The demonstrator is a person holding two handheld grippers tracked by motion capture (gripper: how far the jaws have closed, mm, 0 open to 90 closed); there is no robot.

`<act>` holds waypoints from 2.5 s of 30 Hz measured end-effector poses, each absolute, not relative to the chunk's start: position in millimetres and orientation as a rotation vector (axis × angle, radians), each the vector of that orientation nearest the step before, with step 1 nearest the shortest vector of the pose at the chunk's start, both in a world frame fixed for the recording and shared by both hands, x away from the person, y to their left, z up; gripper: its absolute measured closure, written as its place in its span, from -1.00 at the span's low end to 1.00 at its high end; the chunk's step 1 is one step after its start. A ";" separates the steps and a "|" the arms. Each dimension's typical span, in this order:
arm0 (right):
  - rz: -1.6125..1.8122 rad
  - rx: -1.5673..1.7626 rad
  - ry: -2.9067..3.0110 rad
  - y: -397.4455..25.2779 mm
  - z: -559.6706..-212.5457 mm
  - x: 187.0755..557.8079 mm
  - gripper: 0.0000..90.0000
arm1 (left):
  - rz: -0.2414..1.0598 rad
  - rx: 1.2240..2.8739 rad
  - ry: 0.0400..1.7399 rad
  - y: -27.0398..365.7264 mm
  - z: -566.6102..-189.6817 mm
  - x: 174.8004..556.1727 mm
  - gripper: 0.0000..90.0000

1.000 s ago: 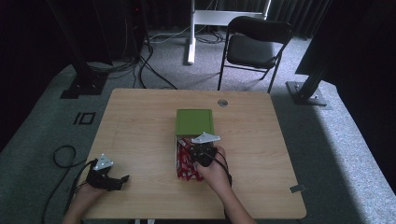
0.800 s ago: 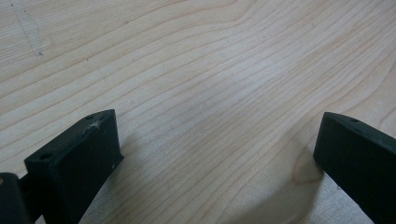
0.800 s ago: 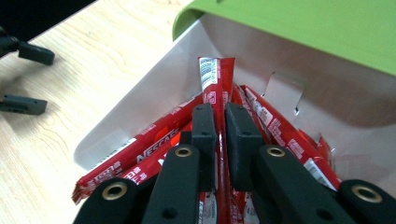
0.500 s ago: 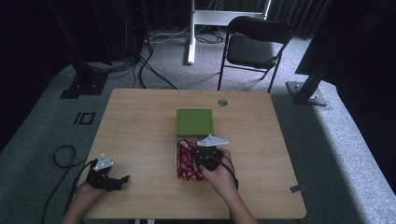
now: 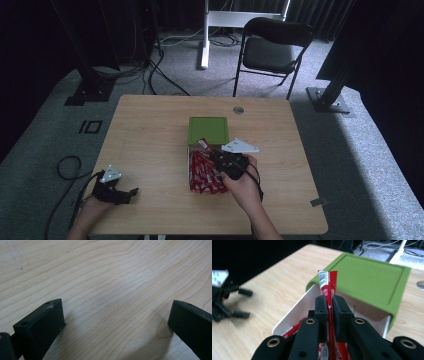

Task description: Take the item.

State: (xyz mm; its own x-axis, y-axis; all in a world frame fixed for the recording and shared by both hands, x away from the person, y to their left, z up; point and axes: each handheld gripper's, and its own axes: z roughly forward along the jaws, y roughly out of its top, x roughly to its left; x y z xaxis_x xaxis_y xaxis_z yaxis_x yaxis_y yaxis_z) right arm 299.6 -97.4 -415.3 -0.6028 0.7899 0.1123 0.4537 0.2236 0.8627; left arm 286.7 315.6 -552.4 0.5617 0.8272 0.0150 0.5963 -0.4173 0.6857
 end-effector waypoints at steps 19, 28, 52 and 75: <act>1.262 1.339 1.895 -134.4 -417.8 335.1 0.85 | 0.471 2.159 1.135 315.7 -552.4 286.8 -0.97; 1.256 1.466 1.777 -145.8 -444.1 348.7 0.84 | 0.471 2.159 1.135 315.6 -552.5 286.8 -0.97; 1.162 1.707 1.730 -143.5 -529.7 370.7 0.84 | 0.471 2.157 1.135 315.6 -552.6 286.7 -0.97; 1.103 1.778 1.793 -136.2 -555.2 382.6 0.74 | 0.471 2.158 1.135 315.6 -552.6 286.7 -0.97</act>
State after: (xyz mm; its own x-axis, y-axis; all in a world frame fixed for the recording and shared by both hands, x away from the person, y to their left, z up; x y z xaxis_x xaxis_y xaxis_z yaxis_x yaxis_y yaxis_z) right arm 382.6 -136.2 -555.2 -0.1245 0.9596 0.2523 0.6581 -0.1105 0.7447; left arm 286.7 315.6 -552.6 0.5615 0.8274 0.0155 0.5952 -0.4167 0.6871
